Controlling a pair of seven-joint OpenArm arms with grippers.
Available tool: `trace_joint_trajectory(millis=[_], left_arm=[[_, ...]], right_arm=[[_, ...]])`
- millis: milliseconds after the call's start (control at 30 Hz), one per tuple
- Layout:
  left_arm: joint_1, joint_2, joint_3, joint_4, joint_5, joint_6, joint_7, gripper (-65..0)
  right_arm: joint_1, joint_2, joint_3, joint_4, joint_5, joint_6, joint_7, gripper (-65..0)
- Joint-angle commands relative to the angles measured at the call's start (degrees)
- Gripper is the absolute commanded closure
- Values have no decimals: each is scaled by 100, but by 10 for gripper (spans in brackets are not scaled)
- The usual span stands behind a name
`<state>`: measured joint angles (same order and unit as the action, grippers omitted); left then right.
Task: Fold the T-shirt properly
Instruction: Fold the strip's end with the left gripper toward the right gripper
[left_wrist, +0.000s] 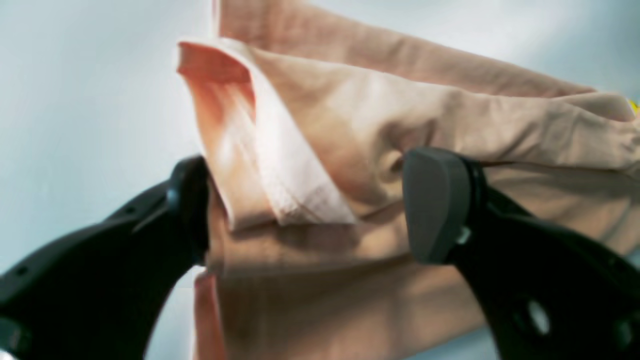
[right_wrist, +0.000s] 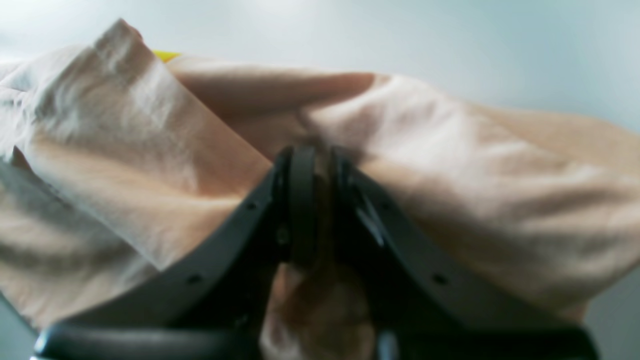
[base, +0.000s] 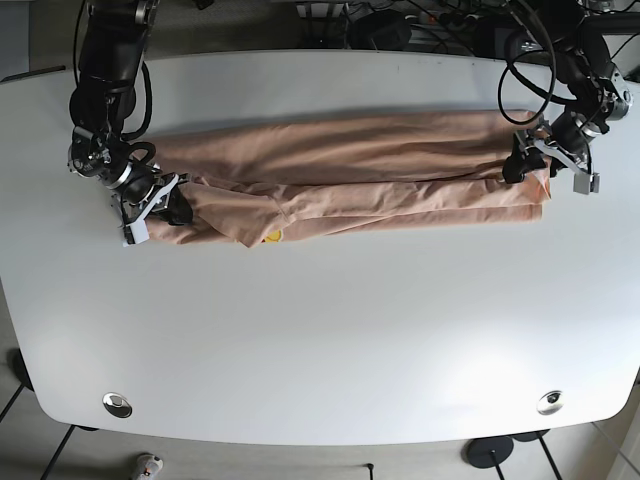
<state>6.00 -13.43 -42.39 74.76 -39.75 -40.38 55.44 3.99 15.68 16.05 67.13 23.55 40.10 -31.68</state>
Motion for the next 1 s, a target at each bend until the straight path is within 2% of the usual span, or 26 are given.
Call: trace_joint_trajectory(millis=[33, 67, 100, 133, 200, 233, 333, 433, 500, 567, 700, 800, 1000], left_arm=[[-15, -15, 182, -17, 181, 38, 263, -343], [-15, -15, 235, 1, 181, 38, 254, -206], [-15, -24, 244, 27, 181, 38, 254, -124], [-15, -24, 244, 54, 181, 38, 254, -71], [2, -33, 252, 352, 181, 38, 263, -63], [37, -15, 261, 871, 181, 38, 271, -63], [310, -6, 727, 1996, 181, 38, 271, -61], [521, -6, 1615, 3236, 181, 38, 271, -61], [521, -6, 2406, 3544, 164, 341, 263, -61], [451, 108, 2934, 3526, 181, 596, 227, -61], [160, 838, 3593, 3139, 190, 1009, 236, -63], [-130, 1057, 3909, 2656, 208, 1238, 227, -63], [-578, 1541, 4367, 2128, 1113, 1300, 227, -63]], right_arm=[[19, 36, -10, 34, -170, -10, -221, -52], [19, 36, -10, 34, -170, -10, -221, -52], [19, 36, -10, 43, -170, -10, -221, -52], [27, 36, -1, 43, -170, -10, -221, -52], [27, 36, -1, 43, -153, -10, -221, -51], [27, 36, -1, 34, -144, -10, -221, -51], [19, 36, -1, 25, -153, -10, -221, -51], [19, 36, -1, 16, -153, -10, -221, -51], [27, 36, -1, 16, -153, -10, -221, -51], [27, 36, -1, 16, -144, -10, -221, -51], [27, 36, -1, 16, -135, -10, -221, -51], [27, 36, -1, 16, -135, -10, -221, -51], [19, 36, -1, 16, -153, -10, -221, -51]])
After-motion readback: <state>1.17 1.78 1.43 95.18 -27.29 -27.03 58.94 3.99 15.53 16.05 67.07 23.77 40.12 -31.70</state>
